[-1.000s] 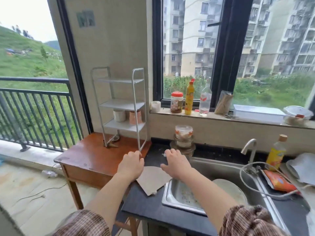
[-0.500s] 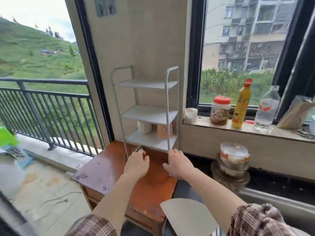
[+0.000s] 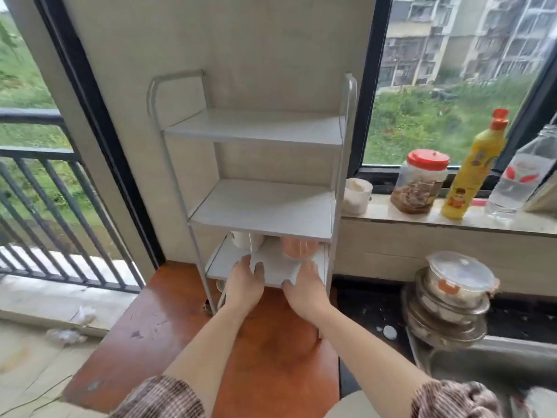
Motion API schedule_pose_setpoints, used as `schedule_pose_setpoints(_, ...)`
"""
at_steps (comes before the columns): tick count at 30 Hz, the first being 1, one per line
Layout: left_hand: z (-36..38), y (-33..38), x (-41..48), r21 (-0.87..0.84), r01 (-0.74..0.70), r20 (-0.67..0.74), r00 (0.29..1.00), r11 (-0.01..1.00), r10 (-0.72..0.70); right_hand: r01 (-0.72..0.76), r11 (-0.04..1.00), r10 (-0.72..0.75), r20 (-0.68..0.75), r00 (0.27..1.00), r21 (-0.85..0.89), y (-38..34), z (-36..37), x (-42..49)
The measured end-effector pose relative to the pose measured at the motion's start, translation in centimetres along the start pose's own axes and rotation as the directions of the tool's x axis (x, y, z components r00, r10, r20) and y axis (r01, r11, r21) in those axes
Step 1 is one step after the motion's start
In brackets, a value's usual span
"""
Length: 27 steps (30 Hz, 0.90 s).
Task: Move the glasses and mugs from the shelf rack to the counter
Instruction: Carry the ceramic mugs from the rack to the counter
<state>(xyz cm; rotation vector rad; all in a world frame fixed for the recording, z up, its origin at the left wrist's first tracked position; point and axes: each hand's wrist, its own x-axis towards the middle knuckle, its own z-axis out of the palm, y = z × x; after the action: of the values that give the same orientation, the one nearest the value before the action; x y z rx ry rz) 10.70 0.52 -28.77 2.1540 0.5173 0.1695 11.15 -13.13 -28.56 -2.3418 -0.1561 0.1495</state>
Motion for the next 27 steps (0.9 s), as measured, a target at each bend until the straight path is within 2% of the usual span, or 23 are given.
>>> schedule_pose_setpoints(4, -0.3, -0.4, 3.9, -0.11, -0.003, 0.021, 1.0, 0.994, 0.006, -0.086, 0.979, 0.104, -0.089, 0.991, 0.184, -0.9, 1.3, 2.5)
schedule_pose_setpoints(7, -0.2, -0.4, 5.5, -0.205, -0.003, 0.049, 0.999, 0.979, 0.013, -0.153, 0.895, 0.244, -0.174, 0.954, 0.418, -1.4, 1.4, 4.1)
schedule_pose_setpoints(9, -0.1, -0.4, 6.1, -0.283, 0.04, 0.081, 0.997, 0.958, -0.018, -0.204, 0.811, 0.333, -0.146, 0.931, 0.549, -1.6, 1.3, 4.9)
schedule_pose_setpoints(12, -0.3, -0.3, 6.7, -0.442, 0.184, 0.165, 0.979, 0.878, -0.122, -0.306, 0.689, 0.423, -0.023, 0.906, 0.657, -1.6, 1.0, 5.4)
schedule_pose_setpoints(18, -1.8, -1.5, 6.1, -0.523, 0.267, 0.201, 0.961, 0.809, -0.187, -0.381, 0.618, 0.463, 0.074, 0.884, 0.688, -2.3, 0.7, 4.5)
schedule_pose_setpoints(22, -2.6, -2.0, 5.2, -0.559, 0.268, 0.237, 0.958, 0.785, -0.159, -0.485, 0.53, 0.541, 0.163, 0.825, 0.696, -2.6, 0.3, 3.1)
schedule_pose_setpoints(27, -3.0, -2.6, 4.2, -0.551, 0.251, 0.268, 0.956, 0.796, -0.116, -0.531, 0.56, 0.588, 0.146, 0.795, 0.636, -1.9, -0.3, 2.0)
